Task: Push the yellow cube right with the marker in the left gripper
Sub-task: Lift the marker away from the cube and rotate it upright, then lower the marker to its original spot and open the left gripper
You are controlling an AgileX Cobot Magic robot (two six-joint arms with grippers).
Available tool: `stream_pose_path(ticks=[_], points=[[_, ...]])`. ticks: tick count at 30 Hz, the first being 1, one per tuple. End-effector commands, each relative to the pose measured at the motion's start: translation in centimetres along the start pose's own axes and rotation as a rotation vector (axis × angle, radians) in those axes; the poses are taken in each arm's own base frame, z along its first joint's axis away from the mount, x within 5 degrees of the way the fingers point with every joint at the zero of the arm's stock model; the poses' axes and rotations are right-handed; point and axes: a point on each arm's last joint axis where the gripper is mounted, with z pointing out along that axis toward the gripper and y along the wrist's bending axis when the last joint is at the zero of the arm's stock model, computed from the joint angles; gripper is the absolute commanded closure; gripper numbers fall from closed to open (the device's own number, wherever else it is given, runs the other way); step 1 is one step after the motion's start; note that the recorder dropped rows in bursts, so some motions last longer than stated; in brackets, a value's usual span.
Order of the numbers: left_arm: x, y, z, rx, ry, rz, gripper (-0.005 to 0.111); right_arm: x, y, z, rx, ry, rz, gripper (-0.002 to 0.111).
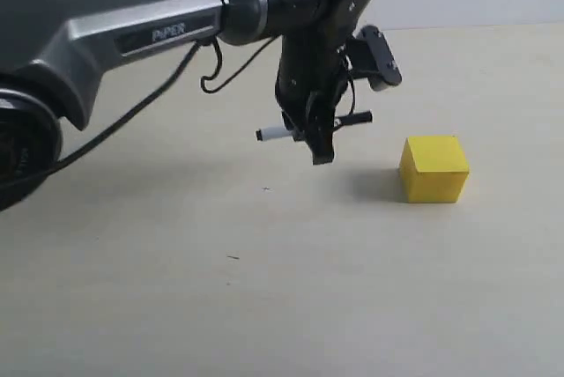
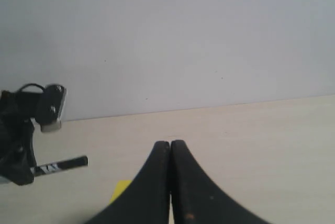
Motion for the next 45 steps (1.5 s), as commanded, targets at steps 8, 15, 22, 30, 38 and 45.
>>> stream_pose_path(ticks=[8,15,22,30,38,45], points=[[11.3,-3.7,-5.2,0.252,-0.151,-1.046,0.107,0.0,0.0,0.0,0.005,-0.009,-0.009,0.108],[10.8,-4.9,-2.1,0.375,-0.028,-1.360,0.107,0.0,0.0,0.0,0.005,-0.009,-0.009,0.108],[9.4,-4.5,1.9,0.355,-0.081,-1.415,0.107,0.0,0.0,0.0,0.005,-0.009,-0.009,0.108],[8.2,-4.0,3.3,0.376,-0.053,-1.422,0.107,0.0,0.0,0.0,0.005,-0.009,-0.009,0.108],[8.6,-3.7,4.5,0.371,-0.023,-1.436,0.107,0.0,0.0,0.0,0.005,-0.009,-0.009,0.108],[8.8,-3.7,4.9,0.369,-0.009,-1.439,0.107,0.0,0.0,0.0,0.005,-0.009,-0.009,0.108]])
